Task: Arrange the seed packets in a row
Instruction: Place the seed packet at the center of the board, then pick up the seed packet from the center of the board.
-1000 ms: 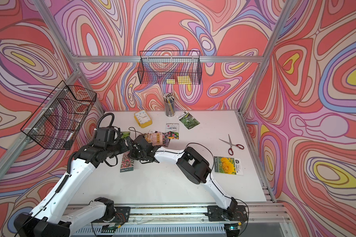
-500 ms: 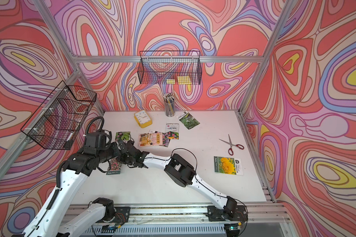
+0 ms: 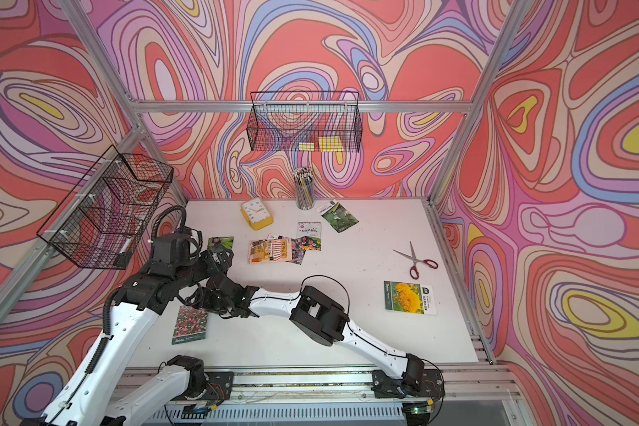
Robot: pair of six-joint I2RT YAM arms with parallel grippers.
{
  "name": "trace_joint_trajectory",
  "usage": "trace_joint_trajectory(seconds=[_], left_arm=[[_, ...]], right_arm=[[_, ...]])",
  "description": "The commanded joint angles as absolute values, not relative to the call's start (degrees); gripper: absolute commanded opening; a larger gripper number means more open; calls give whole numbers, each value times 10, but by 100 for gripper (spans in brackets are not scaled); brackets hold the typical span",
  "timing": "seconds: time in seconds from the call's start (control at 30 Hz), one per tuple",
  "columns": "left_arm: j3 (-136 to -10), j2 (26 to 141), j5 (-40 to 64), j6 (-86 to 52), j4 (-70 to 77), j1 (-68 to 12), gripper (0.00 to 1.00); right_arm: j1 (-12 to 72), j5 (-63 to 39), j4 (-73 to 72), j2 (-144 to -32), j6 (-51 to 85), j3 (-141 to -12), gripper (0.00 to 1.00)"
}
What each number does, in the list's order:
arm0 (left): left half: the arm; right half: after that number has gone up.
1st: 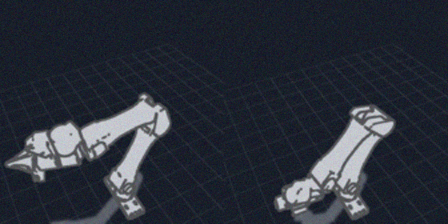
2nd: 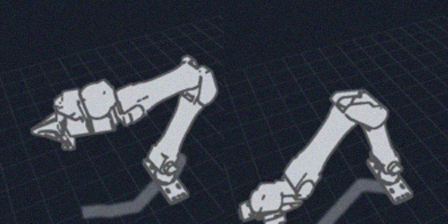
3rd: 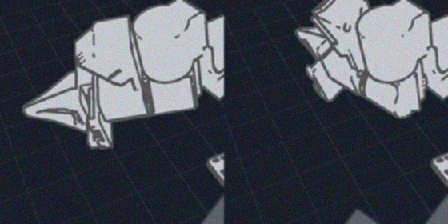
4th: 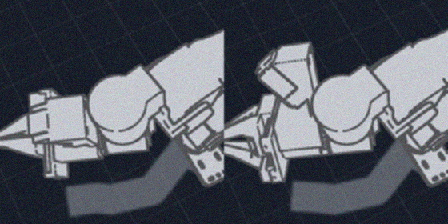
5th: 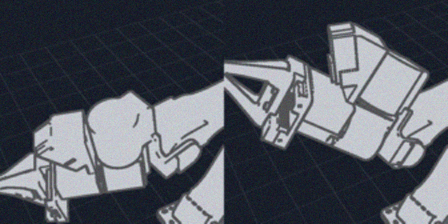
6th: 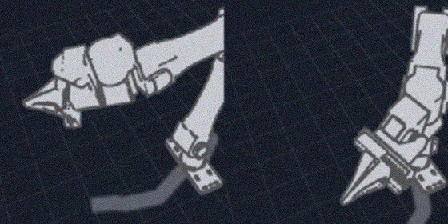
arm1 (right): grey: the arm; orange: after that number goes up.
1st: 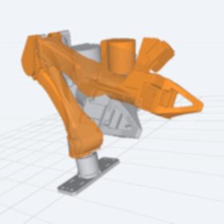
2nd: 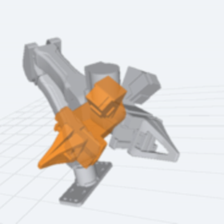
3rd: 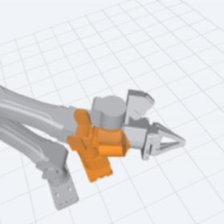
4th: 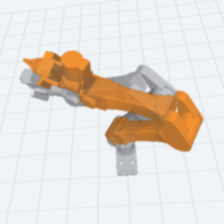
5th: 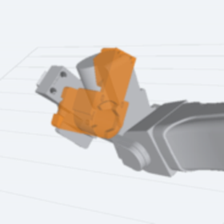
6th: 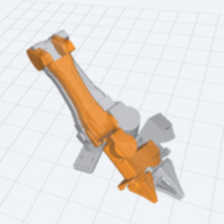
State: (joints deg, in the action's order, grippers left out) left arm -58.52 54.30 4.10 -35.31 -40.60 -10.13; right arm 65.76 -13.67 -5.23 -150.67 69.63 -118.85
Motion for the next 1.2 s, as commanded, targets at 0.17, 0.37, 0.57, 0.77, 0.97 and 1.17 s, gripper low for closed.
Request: trace_joint_trajectory(seconds=[0.17,0.37,0.57,0.77,0.97,1.17], left_arm=[[-611,557,14,-348,-395,-92,99],[-627,633,30,-364,-368,-56,99],[-639,781,86,-408,-305,8,99],[-693,924,67,-389,-266,35,99],[-716,1017,124,-378,-208,82,99],[-745,1074,123,-326,-196,105,98]], right_arm=[[653,-50,17,-1416,631,-1099,86],[643,-15,5,-1347,595,-1020,88],[608,-2,-39,-1270,565,-915,88],[542,-83,-108,-1257,526,-884,90],[480,-220,-77,-1382,545,-1037,91],[476,-257,-20,-1500,540,-1217,90]])
